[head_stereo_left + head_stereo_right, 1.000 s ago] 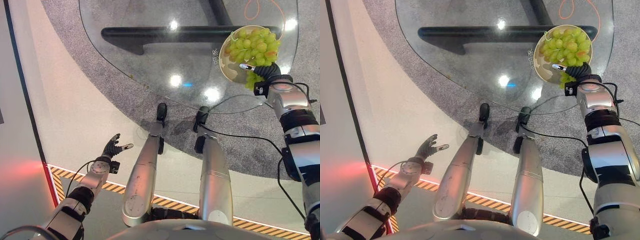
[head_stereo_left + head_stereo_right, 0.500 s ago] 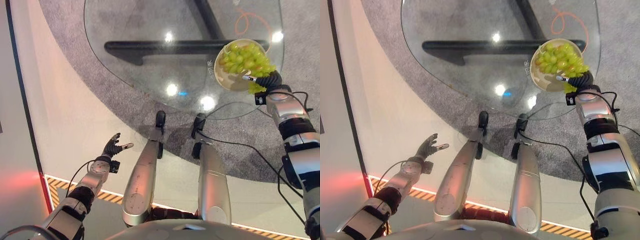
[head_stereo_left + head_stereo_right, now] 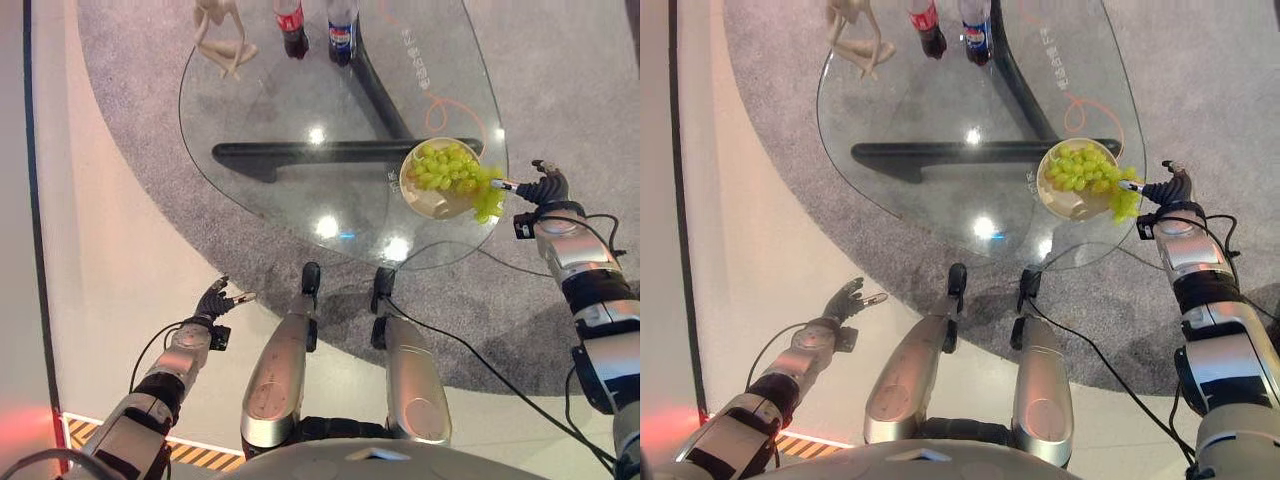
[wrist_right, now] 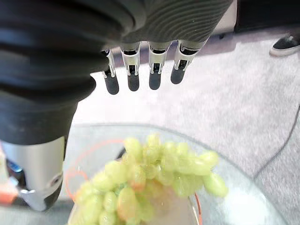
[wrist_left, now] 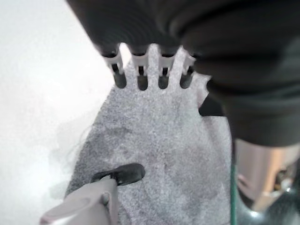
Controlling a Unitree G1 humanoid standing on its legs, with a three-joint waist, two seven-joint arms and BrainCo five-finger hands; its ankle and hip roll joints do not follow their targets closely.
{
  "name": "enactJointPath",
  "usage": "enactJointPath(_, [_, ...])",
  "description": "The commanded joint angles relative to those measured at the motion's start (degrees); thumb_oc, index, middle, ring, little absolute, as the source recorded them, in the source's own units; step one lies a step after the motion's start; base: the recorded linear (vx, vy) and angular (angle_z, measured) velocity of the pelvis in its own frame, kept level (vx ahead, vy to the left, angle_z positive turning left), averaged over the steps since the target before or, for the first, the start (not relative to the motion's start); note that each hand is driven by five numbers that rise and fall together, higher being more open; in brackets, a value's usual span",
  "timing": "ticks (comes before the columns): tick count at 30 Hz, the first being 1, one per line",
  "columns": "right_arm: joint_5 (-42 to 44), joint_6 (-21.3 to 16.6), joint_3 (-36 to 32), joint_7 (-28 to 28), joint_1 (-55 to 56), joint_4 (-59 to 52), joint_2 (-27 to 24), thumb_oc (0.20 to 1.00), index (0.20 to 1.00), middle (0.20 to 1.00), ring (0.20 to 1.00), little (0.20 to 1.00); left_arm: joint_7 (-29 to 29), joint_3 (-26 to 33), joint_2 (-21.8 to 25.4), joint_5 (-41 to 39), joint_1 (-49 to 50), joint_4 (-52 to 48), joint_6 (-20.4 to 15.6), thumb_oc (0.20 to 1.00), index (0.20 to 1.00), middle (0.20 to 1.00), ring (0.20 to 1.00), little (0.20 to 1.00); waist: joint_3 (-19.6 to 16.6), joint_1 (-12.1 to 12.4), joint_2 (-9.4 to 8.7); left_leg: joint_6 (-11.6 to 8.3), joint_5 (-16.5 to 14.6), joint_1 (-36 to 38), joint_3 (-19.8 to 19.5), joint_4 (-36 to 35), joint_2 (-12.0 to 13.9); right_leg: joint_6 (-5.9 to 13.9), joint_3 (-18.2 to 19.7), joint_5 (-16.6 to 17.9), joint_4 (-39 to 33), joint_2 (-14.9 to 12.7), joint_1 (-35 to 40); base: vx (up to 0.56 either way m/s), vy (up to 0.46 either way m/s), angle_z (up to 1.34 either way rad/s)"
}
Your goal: Pick up fruits into the plate
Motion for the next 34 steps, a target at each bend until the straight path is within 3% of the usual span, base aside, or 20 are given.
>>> enactJointPath(1, [0.3,-3.4,-1.3,-3.4,3.6,-4.0,-1.2,1.0,1.0,1.0,1.0,1.0,-0.9,1.6,-0.5,0.0,3.5,3.1,-0.2,1.0,1.0,1.0,1.0,1.0,-5.3,-0.7,-2.59,0.45,-6.0,1.0,2.5,2.8,-0.5,1.84,-1.9,-1.4,2.3,-0.3,0.5,0.1,0.026,0.01])
enactJointPath(4, [1.1,-6.6,-4.0,-3.6,12.2,-8.1,3.2,1.0,1.0,1.0,1.0,1.0,-2.6,2.9,-1.9,1.0,5.8,4.8,-0.5,1.0,1.0,1.0,1.0,1.0,-8.9,-1.0,-3.61,0.35,-6.7,4.6,2.9,1.3,-0.3,1.88,-2.1,-1.8,0.2,-0.4,5.0,0.13,0.017,0.03])
enactJointPath(9, [4.2,-13.9,-4.9,5.1,24.9,-10.4,10.6,1.0,1.0,1.0,1.0,1.0,-5.1,4.8,-4.3,1.5,10.3,8.3,-0.6,1.0,1.0,1.0,1.0,1.0,-14.0,-1.9,-4.52,0.48,-7.4,9.4,3.0,-0.5,-0.5,1.9,-2.0,-2.5,-1.6,-0.2,10.3,0.15,0.025,0.06])
enactJointPath(14, [14.1,-17.1,-2.5,16.2,33.6,2.2,23.5,1.0,1.0,1.0,1.0,1.0,-9.2,5.8,-7.6,3.9,13.7,15.6,-1.6,1.0,1.0,1.0,1.0,1.0,-20.7,-2.4,-4.52,0.72,-8.1,14.3,3.0,-2.2,-0.8,1.4,-1.8,-3.6,-2.8,0.2,15.0,0.19,0.051,0.0])
enactJointPath(18, [19.3,-18.7,-3.9,24.4,35.8,18.4,29.7,1.0,1.0,1.0,1.0,1.0,-11.7,7.1,-10.0,3.4,14.4,19.5,-2.3,1.0,1.0,1.0,1.0,1.0,-23.1,-2.4,-3.76,0.9,-8.4,17.5,3.2,-4.0,-1.0,1.1,-1.8,-3.9,-4.3,0.5,18.0,0.09,0.058,0.0])
enactJointPath(21, [17.4,-20.3,-4.1,25.7,36.4,26.4,31.9,1.0,1.0,1.0,1.0,1.0,-12.7,8.4,-11.4,4.0,14.7,21.7,-2.0,1.0,1.0,1.0,1.0,1.0,-24.3,-2.5,-3.07,1.06,-8.4,19.4,3.2,-5.4,-1.2,0.96,-1.7,-4.0,-5.3,0.8,19.8,0.08,0.074,-0.01])
enactJointPath(27, [9.5,-14.5,-3.2,26.4,38.2,32.8,32.5,1.0,1.0,1.0,1.0,1.0,-13.2,8.1,-13.0,5.4,15.6,22.8,-0.2,1.0,1.0,1.0,1.0,1.0,-25.3,-3.0,-2.11,1.35,-8.5,21.2,3.6,-6.8,-1.3,0.82,-1.5,-4.0,-6.3,0.9,21.2,0.0,0.048,-0.03])
enactJointPath(34, [8.1,-15.0,-2.3,26.6,37.6,33.1,32.0,1.0,1.0,1.0,1.0,1.0,-13.2,6.4,-13.2,4.9,15.3,21.8,2.1,1.0,1.0,1.0,1.0,1.0,-26.1,-3.2,-1.64,1.54,-8.4,22.2,3.9,-7.6,-1.2,0.86,-0.8,-3.9,-7.1,1.1,22.0,0.0,0.009,0.01])
